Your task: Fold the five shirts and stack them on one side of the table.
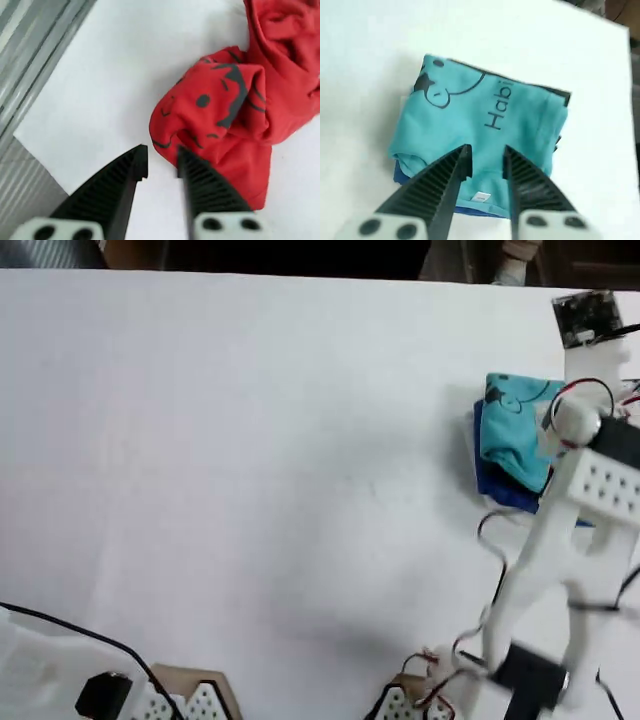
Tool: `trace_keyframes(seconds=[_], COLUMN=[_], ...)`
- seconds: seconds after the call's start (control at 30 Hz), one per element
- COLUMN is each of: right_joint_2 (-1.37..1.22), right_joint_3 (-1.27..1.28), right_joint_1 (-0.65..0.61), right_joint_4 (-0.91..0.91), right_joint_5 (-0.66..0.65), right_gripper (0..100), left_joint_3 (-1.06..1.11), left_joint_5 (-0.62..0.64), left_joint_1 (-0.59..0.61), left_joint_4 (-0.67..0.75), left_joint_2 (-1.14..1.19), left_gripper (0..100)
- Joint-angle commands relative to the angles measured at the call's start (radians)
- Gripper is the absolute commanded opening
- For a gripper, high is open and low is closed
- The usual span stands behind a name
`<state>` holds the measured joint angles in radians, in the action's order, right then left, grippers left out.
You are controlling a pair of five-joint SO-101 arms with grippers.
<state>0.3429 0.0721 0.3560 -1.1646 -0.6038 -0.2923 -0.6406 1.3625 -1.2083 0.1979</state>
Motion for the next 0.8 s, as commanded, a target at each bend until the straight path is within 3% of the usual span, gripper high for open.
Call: trace_keyframes(seconds=[0.0, 0.23, 0.43, 0.53, 0.63, 0.77], right_joint_2=[0.194, 0.429, 0.615, 0.697, 0.769, 0.860], right_joint_3=[-0.003, 0.098, 0.411, 0.589, 0.776, 1.003], right_joint_1=[-0.039, -0.127, -0.140, -0.151, -0.182, -0.228], right_joint_4=[-0.058, -0.240, -0.216, -0.151, -0.090, 0.004], right_joint_5=[0.009, 0.008, 0.008, 0.008, 0.008, 0.009], right_gripper=[24.5, 17.9, 15.2, 15.1, 15.1, 14.9], left_joint_3=[0.044, 0.053, 0.054, 0.048, 0.001, -0.094], left_joint_5=[-0.077, -0.115, -0.183, -0.178, -0.160, -0.015], left_joint_1=[-0.005, 0.057, 0.021, -0.034, -0.149, -0.382], left_joint_4=[0.074, 0.275, 0.287, 0.193, 0.005, -0.256], left_joint_2=[-0.049, 0.140, 0.287, 0.298, 0.241, 0.098], left_gripper=[31, 32, 31, 23, 2, 2])
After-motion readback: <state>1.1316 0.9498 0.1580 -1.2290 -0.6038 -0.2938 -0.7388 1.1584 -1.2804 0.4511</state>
